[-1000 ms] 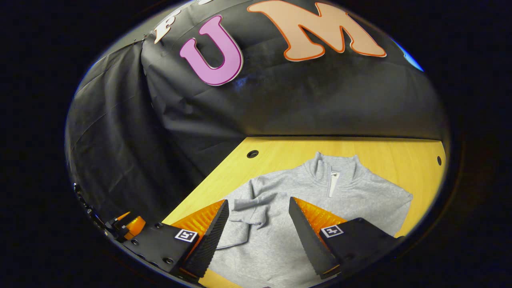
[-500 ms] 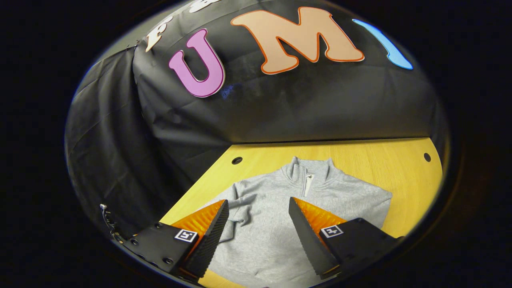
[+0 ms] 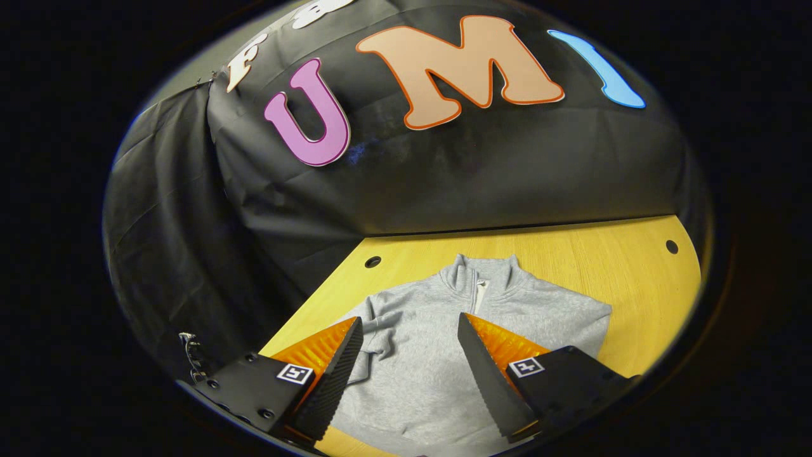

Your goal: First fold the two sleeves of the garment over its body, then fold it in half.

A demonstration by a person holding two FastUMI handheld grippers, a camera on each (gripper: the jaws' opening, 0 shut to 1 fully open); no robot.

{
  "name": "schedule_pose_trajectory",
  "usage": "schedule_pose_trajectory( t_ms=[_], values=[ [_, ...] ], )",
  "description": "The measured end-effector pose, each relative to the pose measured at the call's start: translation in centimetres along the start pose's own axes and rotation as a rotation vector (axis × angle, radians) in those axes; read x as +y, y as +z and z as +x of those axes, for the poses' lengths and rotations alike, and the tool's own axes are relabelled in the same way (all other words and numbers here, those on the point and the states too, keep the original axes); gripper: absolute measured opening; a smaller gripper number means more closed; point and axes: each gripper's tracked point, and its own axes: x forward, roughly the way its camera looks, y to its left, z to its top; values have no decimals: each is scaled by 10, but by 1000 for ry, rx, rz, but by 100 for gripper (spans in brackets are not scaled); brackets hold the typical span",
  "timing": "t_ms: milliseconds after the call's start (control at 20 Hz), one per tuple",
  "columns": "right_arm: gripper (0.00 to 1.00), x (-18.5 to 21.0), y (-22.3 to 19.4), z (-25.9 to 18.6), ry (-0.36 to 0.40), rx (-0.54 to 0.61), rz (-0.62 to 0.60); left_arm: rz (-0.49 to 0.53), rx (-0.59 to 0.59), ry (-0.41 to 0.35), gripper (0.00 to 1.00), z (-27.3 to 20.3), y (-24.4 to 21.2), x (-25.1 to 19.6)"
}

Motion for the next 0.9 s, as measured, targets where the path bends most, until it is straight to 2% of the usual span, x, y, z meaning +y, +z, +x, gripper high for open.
schedule_pose_trajectory(
  t_ms=[50, 100, 300, 450, 600, 900],
  values=[
    [96, -2, 0, -2, -4, 0, 4, 11, 11, -11, 89, 1, 1, -4],
    [96, -4, 0, -4, -4, 1, 9, 18, 26, -13, 70, 3, -2, -7],
    [96, -13, -3, -15, -18, -11, 0, -3, 41, -30, 6, 5, 4, -18],
    [96, -24, -6, -27, -37, -12, 6, -75, 49, -81, 0, 0, 11, -21],
    [96, -38, -9, -37, -63, -19, 34, -144, -23, -120, 0, -3, 48, -24],
    [96, -61, -15, -58, -107, -33, 49, -107, -146, -172, 0, -23, 127, -48]
  ],
)
